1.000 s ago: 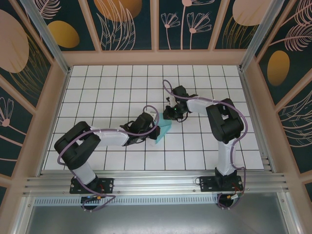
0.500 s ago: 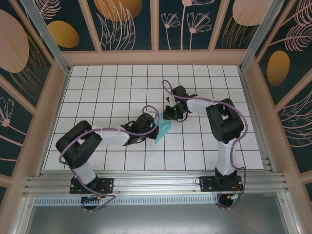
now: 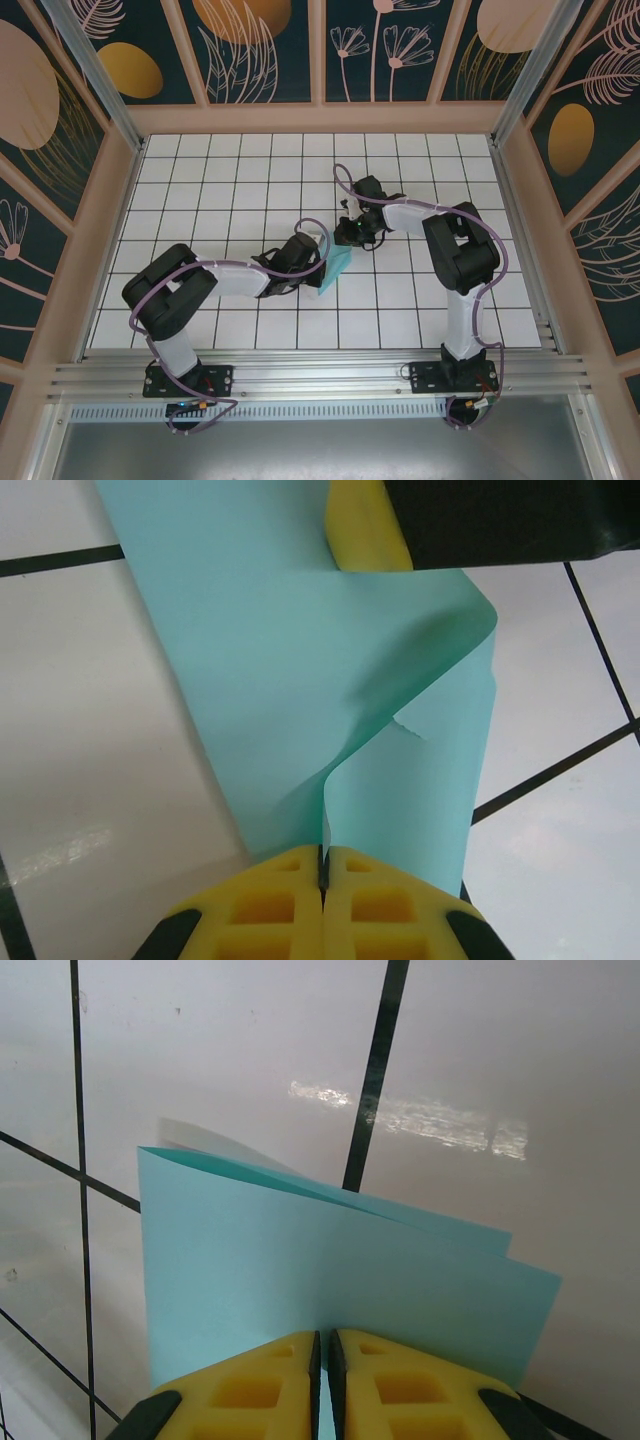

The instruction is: Fold a paper plane with a square sheet of paper (pick it up from the middle)

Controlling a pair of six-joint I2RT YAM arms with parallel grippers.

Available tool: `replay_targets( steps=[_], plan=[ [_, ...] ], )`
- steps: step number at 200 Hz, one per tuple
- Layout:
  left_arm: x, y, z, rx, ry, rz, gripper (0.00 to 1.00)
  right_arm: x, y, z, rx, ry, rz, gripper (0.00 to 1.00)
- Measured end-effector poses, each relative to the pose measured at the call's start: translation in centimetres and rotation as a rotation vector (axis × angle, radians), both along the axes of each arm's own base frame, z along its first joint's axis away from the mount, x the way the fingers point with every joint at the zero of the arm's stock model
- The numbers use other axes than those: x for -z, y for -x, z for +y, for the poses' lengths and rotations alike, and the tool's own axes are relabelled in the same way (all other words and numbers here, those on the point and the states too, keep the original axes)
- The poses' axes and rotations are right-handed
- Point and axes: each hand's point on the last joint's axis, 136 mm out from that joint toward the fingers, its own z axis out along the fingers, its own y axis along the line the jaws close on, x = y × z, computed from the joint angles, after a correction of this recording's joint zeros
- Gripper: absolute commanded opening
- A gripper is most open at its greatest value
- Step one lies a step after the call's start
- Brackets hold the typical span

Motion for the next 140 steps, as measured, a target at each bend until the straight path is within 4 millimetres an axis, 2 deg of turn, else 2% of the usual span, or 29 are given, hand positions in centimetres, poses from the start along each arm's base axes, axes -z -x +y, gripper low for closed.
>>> replay_targets(
  steps=[40,140],
  plan=[
    [-0.32,-0.19,-0.26,0.012,0.001,-0.012,0.0,0.05,0.02,0.0,0.001,0.001,-0.001,0.16],
    [0.48,-0.23,-0.3,0.015,-0.014,-0.002,0.0,0.04,-0.02,0.01,0.007,-0.001,0.0,0.17]
  ],
)
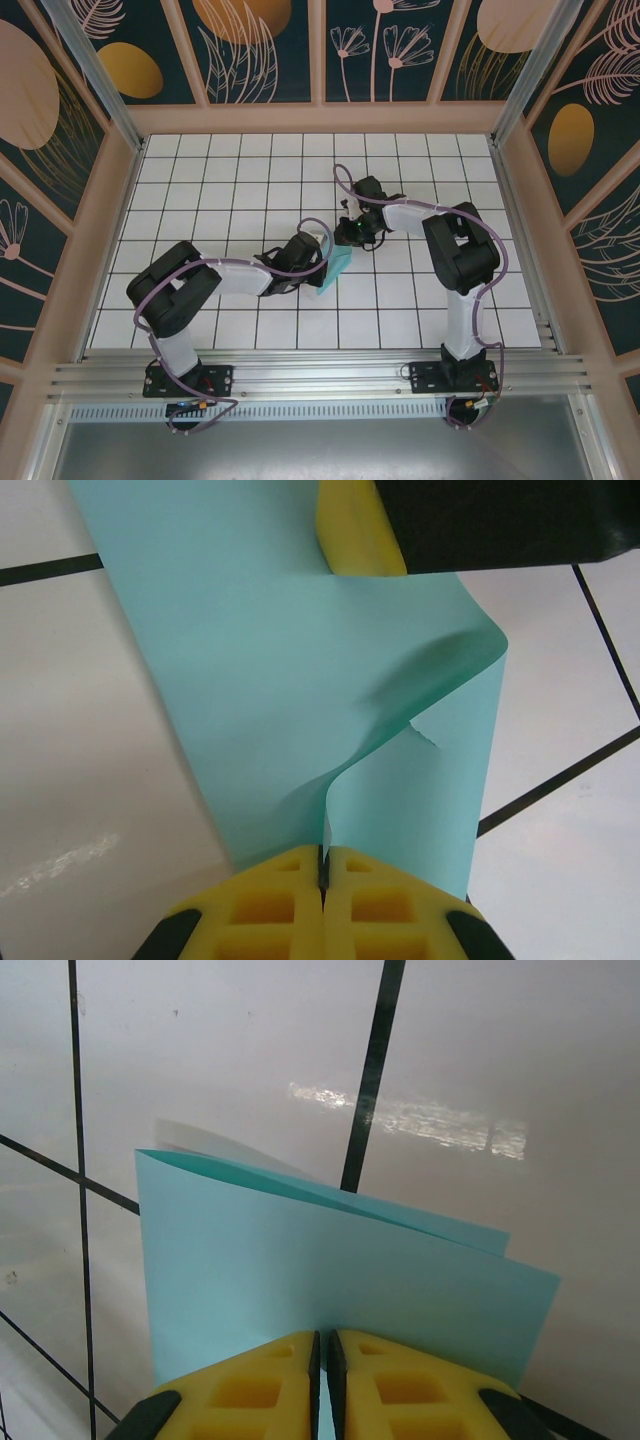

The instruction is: Fold a paper plane with a square sheet of paper (pick it up from the middle)

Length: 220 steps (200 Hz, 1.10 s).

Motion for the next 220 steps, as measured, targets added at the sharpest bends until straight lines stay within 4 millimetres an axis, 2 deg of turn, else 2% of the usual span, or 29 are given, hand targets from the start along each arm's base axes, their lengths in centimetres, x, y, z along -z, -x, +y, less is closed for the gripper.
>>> replay_targets(
  steps=[74,122,220],
  plan=[
    [-0.1,0.0,-0.1,0.004,0.006,0.001,0.0,-1.1,-0.2,-0.1,0.029,-0.015,0.005,0.15],
    [0.0,0.1,-0.2,0.007,0.008,0.004,0.0,0.0,0.1,-0.3,0.033,-0.008,0.032,0.14],
    [-0.7,0.5,-0.7,0.036,0.043,0.02,0.0,0.2,0.0,-0.3,0.039,-0.017,0.029,0.14]
  ],
)
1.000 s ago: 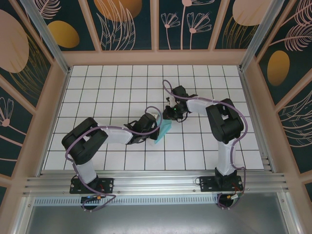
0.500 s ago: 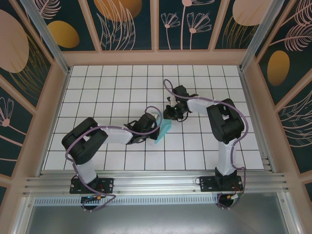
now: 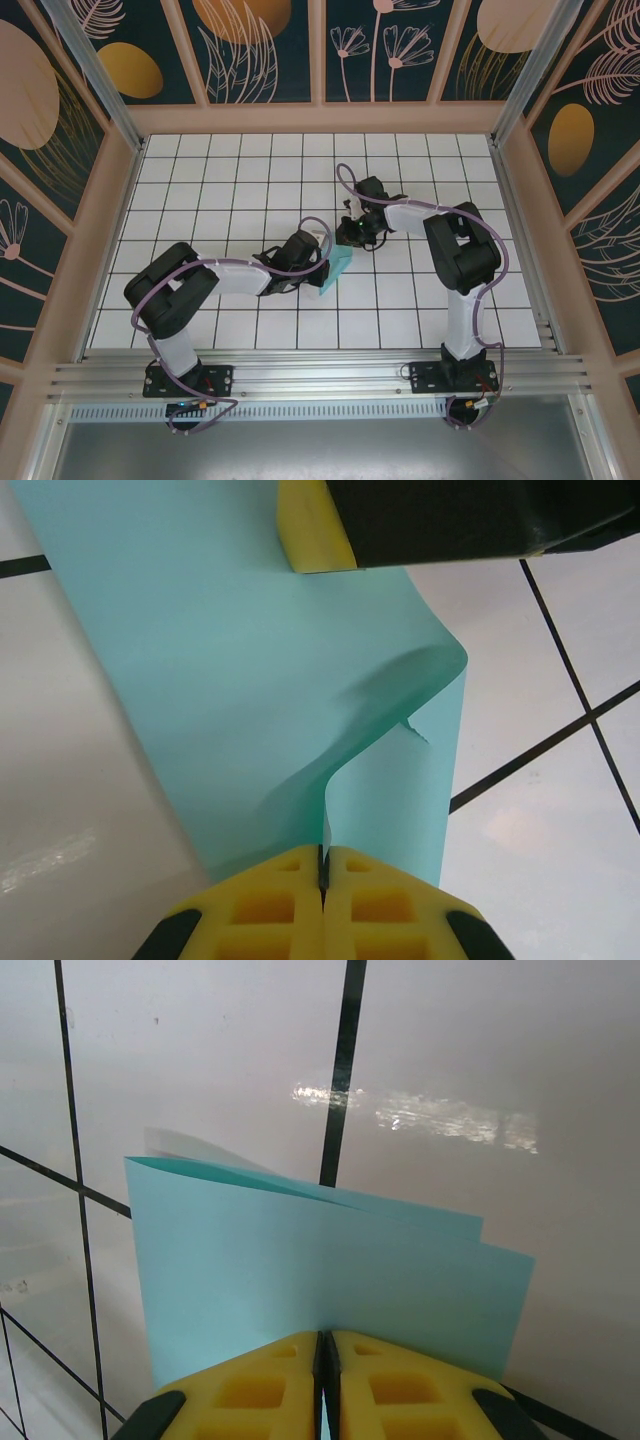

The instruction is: Fold a paper plane with a square sheet of paper (pick it up from the middle)

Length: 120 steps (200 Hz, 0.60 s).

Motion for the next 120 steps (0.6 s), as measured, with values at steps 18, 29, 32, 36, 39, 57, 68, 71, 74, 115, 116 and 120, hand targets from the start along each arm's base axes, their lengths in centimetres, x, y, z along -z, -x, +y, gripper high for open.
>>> replay_targets(
  steps=[18,29,32,36,39,57,68,71,74,115,116,120],
  plan=[
    [0.1,-0.05,0.17,-0.006,-0.008,-0.001,0.0,0.0,0.0,0.0,0.0,0.0,0.0,0.14],
    [0.15,-0.03,0.22,-0.007,-0.011,0.0,0.0,0.0,0.0,0.0,0.0,0.0,0.0,0.14],
    [0.15,-0.03,0.22,-0.007,-0.011,0.0,0.0,0.0,-0.01,0.0,0.0,0.0,0.0,0.14],
    [0.21,-0.03,0.23,-0.007,-0.012,0.001,0.0,0.0,-0.01,0.0,0.0,0.0,0.0,0.14],
    [0.22,-0.06,0.24,-0.008,-0.014,0.001,0.0,0.0,-0.01,0.0,0.0,0.0,0.0,0.14],
    [0.61,-0.16,0.18,-0.009,-0.022,0.006,0.0,0.0,0.0,0.0,0.0,0.0,0.0,0.14],
    [0.66,-0.22,0.08,-0.008,-0.022,0.007,0.0,0.0,0.0,0.0,0.0,0.0,0.0,0.14],
    [0.65,-0.22,0.06,-0.008,-0.021,0.007,0.0,0.0,0.0,0.0,0.0,0.0,0.0,0.14],
    [0.62,-0.25,0.01,-0.007,-0.02,0.007,0.0,0.0,0.0,0.0,0.0,0.0,0.0,0.14],
    [0.74,-0.31,-0.08,-0.007,-0.021,0.008,0.0,-0.02,0.0,0.01,0.0,0.0,0.0,0.15],
    [0.74,-0.32,-0.08,-0.007,-0.021,0.008,0.0,-0.03,-0.01,0.0,0.0,0.0,0.0,0.15],
    [0.74,-0.32,-0.08,-0.007,-0.021,0.008,0.0,-0.03,0.0,0.0,0.0,-0.001,0.0,0.15]
  ],
)
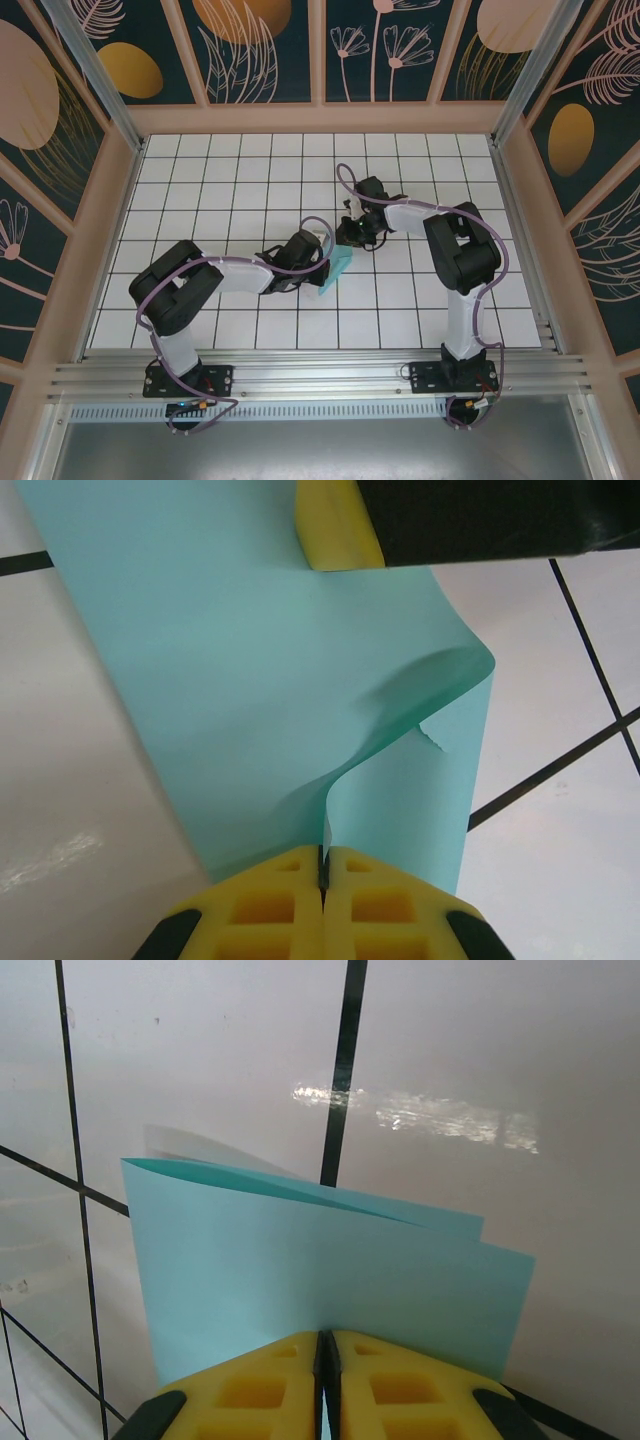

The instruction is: Fold a paper plane with a square sheet of paper (pick it up from the middle)

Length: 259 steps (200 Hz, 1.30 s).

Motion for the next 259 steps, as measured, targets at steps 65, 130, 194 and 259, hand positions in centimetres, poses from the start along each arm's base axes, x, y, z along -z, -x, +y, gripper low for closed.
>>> replay_targets(
  steps=[65,130,194,259],
  plan=[
    [0.0,0.0,0.0,-0.003,0.008,-0.009,0.0,-2.8,-0.4,-0.6,0.036,-0.014,-0.04,0.08],
    [0.0,0.0,0.0,-0.003,0.009,-0.009,0.0,-5.9,5.2,-2.7,0.119,-0.183,-0.041,0.0],
    [0.0,0.0,0.0,-0.003,0.01,-0.008,0.0,-4.9,7.6,-0.7,0.089,-0.257,0.035,0.02],
    [0.0,0.0,0.0,-0.003,0.011,-0.007,0.0,-2.2,7.8,0.0,0.079,-0.23,0.096,0.02]
  ],
)
